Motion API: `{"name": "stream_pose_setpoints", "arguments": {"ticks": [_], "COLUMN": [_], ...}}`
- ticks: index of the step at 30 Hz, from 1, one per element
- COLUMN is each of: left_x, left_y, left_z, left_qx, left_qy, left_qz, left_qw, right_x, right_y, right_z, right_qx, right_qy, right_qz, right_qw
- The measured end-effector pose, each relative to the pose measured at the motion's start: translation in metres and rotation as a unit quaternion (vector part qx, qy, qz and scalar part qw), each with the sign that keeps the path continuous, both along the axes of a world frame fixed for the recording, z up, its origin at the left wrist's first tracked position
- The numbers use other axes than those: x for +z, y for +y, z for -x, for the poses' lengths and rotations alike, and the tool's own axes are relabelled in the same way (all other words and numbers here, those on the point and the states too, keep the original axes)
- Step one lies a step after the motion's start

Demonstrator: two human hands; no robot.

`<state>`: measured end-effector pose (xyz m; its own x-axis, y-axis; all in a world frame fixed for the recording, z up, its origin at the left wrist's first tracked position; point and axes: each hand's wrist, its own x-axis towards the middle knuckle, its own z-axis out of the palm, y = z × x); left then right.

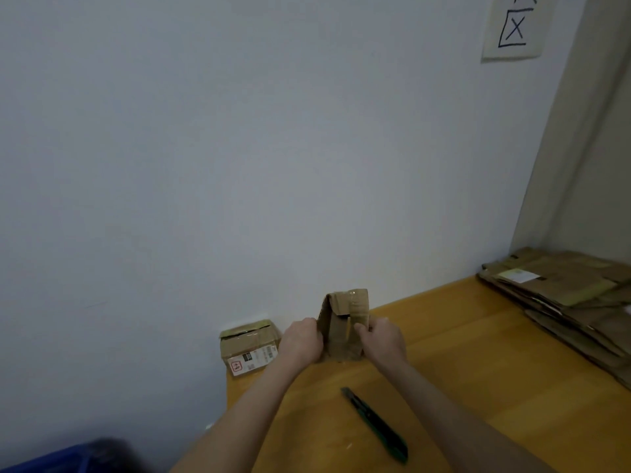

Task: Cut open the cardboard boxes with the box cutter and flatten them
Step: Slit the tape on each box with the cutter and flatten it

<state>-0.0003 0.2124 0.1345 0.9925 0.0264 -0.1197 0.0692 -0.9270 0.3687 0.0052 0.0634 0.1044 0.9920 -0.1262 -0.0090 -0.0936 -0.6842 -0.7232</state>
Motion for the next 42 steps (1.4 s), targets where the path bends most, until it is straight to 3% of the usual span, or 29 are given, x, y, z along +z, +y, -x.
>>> {"name": "stream_pose_setpoints", "arguments": {"ticks": [5, 9, 13, 17, 23, 29, 36, 39, 42], "left_x": [0.015, 0.011, 0.002, -0.002, -0.006, -0.005, -0.01, -0.012, -0.012], "left_y": [0.012, 0.002, -0.018, -0.021, -0.01, 0.006, 0.021, 0.018, 0.02], "left_z": [0.002, 0.003, 0.015, 0.022, 0.024, 0.023, 0.021, 0.023, 0.028], "left_qx": [-0.016, -0.014, -0.045, -0.062, -0.027, 0.002, 0.023, 0.051, 0.11], "left_qy": [0.069, 0.014, -0.065, -0.084, -0.105, -0.1, -0.079, -0.06, 0.021], "left_qz": [0.212, 0.152, 0.06, 0.037, 0.031, 0.034, 0.087, 0.183, 0.354], "left_qw": [0.975, 0.988, 0.995, 0.994, 0.994, 0.994, 0.993, 0.98, 0.929], "right_x": [-0.009, -0.013, -0.011, -0.009, -0.013, -0.017, -0.02, -0.02, -0.022], "right_y": [-0.022, -0.016, -0.001, -0.009, -0.005, -0.014, -0.014, -0.007, -0.007], "right_z": [-0.001, 0.004, 0.006, 0.003, 0.001, 0.004, 0.011, 0.014, 0.017], "right_qx": [0.012, 0.007, -0.036, -0.046, 0.057, 0.026, 0.026, -0.008, -0.03], "right_qy": [0.019, 0.013, 0.074, 0.095, 0.073, 0.081, 0.112, 0.092, 0.103], "right_qz": [-0.113, -0.067, 0.022, 0.096, 0.011, -0.182, -0.265, -0.293, -0.331], "right_qw": [0.993, 0.998, 0.996, 0.99, 0.996, 0.98, 0.957, 0.951, 0.938]}}
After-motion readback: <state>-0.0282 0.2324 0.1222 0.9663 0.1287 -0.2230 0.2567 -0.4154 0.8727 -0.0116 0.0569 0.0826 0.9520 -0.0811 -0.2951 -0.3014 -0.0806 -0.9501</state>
